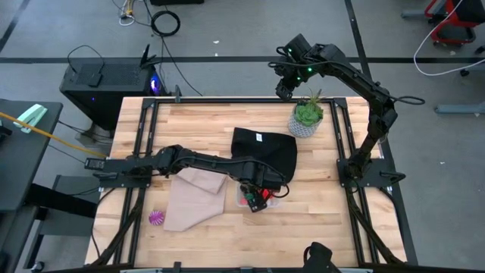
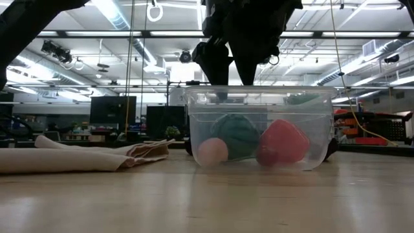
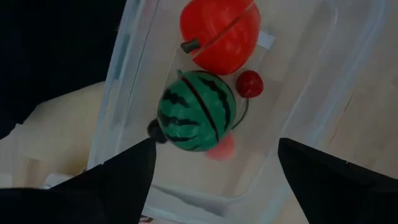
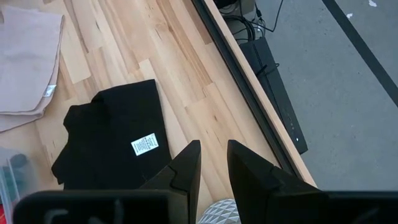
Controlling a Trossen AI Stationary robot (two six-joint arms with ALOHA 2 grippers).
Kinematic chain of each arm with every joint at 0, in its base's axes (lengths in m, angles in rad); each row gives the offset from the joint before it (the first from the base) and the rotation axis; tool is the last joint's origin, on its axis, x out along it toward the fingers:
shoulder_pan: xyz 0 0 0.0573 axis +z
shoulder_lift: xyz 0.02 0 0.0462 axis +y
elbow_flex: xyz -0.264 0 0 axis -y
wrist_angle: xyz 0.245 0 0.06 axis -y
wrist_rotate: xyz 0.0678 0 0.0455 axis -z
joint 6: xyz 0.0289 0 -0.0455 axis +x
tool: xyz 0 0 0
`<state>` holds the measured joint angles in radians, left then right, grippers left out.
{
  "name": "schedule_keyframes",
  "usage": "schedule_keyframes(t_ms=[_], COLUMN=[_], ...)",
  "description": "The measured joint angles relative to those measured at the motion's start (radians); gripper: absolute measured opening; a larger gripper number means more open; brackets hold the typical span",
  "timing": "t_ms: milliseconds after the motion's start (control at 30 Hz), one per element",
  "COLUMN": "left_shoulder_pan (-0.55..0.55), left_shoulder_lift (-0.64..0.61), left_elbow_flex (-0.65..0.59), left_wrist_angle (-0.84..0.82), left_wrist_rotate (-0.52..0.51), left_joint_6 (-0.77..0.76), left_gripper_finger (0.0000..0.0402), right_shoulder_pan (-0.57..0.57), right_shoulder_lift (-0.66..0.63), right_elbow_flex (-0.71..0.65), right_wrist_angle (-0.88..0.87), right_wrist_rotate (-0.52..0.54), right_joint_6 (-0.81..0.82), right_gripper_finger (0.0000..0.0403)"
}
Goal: Pick and placing Produce into tupperware
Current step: Put the onion into the transparent bin
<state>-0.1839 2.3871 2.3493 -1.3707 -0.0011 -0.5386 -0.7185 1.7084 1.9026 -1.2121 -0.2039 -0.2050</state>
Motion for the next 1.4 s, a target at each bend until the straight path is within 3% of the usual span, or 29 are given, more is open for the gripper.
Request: schedule_keyframes(t_ms=[333,500,667,900,1400], left_shoulder_pan=[0.013,0.013,0.011,0.013,0.063], left_shoulder_lift=[-0.007,-0.022,-0.048,-0.091,-0.305], left_elbow_flex=[0.007,0.007,0.007,0.007,0.007], left_wrist_angle=[-0.125,-0.173,-0.188,-0.198,-0.200], left_wrist_rotate=[0.006,0.006,0.006,0.002,0.021], left_joint_6=[0.140,0.213,0.237,0.294,0.339], left_gripper_finger=[0.0328,0.0293,0.0203,0.0020,0.0005], right_shoulder_pan=[0.000,0.000,0.000,-0.001,-0.001], right_shoulder_lift=[0.000,0.000,0.000,0.000,0.000], right_elbow_flex=[0.000,0.000,0.000,0.000,0.000], right_wrist_angle=[0.000,0.001,0.004,0.008,0.016], right_wrist_rotate=[0.000,0.000,0.000,0.000,0.000], right_joint_6=[0.000,0.000,0.000,0.000,0.003], right_gripper_finger=[0.0087,0.0087,0.0087,0.0087,0.0087])
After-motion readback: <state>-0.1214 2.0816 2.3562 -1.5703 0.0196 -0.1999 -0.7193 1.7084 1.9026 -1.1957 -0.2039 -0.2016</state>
